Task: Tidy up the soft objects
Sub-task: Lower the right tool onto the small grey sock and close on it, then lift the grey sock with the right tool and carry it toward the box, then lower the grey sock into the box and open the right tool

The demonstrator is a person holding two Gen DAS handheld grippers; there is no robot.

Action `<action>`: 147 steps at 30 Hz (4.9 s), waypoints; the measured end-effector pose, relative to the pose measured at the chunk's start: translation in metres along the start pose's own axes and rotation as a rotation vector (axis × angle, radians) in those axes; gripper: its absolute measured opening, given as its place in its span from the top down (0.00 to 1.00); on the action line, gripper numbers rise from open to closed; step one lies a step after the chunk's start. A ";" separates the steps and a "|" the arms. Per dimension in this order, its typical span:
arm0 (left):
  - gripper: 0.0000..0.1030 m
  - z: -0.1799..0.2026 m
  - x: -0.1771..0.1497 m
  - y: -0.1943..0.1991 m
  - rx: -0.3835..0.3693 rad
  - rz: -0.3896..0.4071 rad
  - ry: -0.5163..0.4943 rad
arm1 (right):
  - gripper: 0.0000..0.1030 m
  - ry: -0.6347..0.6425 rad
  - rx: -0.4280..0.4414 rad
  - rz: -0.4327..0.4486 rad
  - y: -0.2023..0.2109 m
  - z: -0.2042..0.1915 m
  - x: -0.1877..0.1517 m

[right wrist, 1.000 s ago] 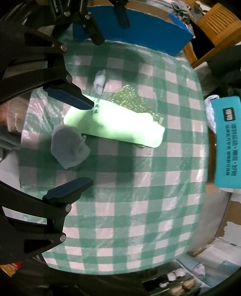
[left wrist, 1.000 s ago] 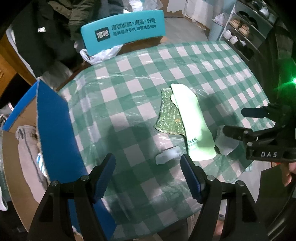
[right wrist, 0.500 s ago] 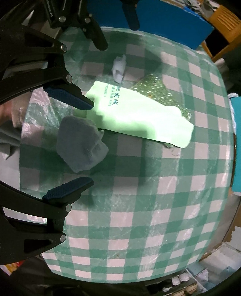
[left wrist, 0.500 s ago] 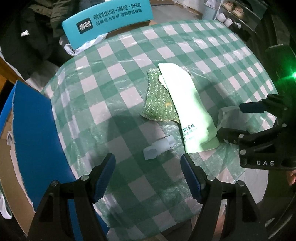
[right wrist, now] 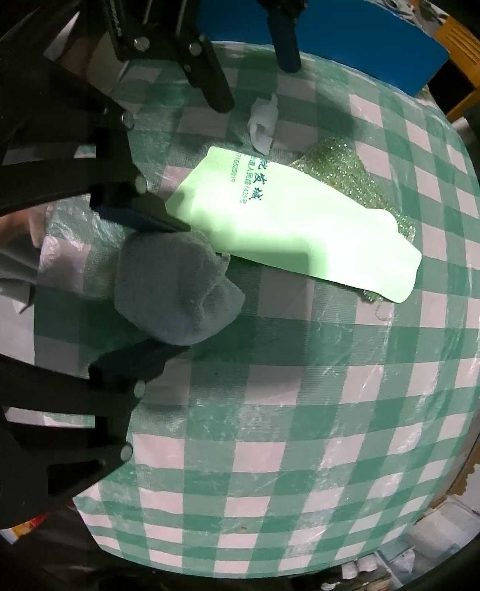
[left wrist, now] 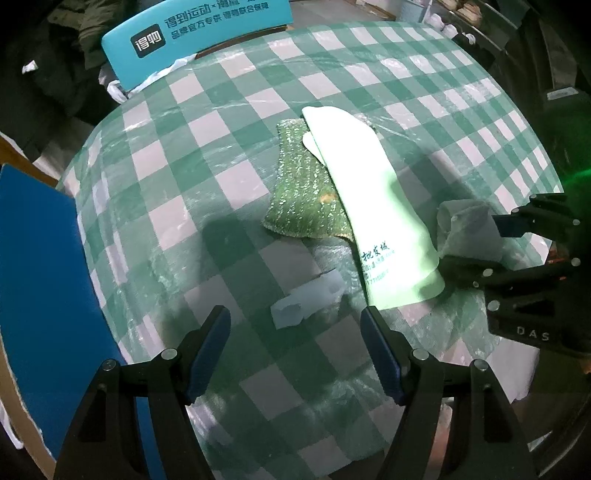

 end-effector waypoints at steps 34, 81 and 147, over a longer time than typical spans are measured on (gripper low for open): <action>0.78 0.002 0.009 -0.009 -0.019 0.041 -0.034 | 0.58 -0.102 0.045 0.107 0.038 0.029 0.015; 0.78 -0.010 -0.009 0.120 0.037 0.288 0.042 | 0.58 -0.039 0.079 0.340 0.147 -0.019 0.035; 0.78 -0.192 -0.146 0.200 0.134 0.440 0.424 | 0.58 0.327 0.153 0.365 0.191 -0.273 0.089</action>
Point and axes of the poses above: each gripper's, at about its wrist camera, not at the fingertips, and y roughly against the way its jaws point, z to its right, x to its top, the point moved 4 cm from there along -y, roughly the way its jaws point, and after that the axes turned 13 degrees about -x, right-handed, at the moved point
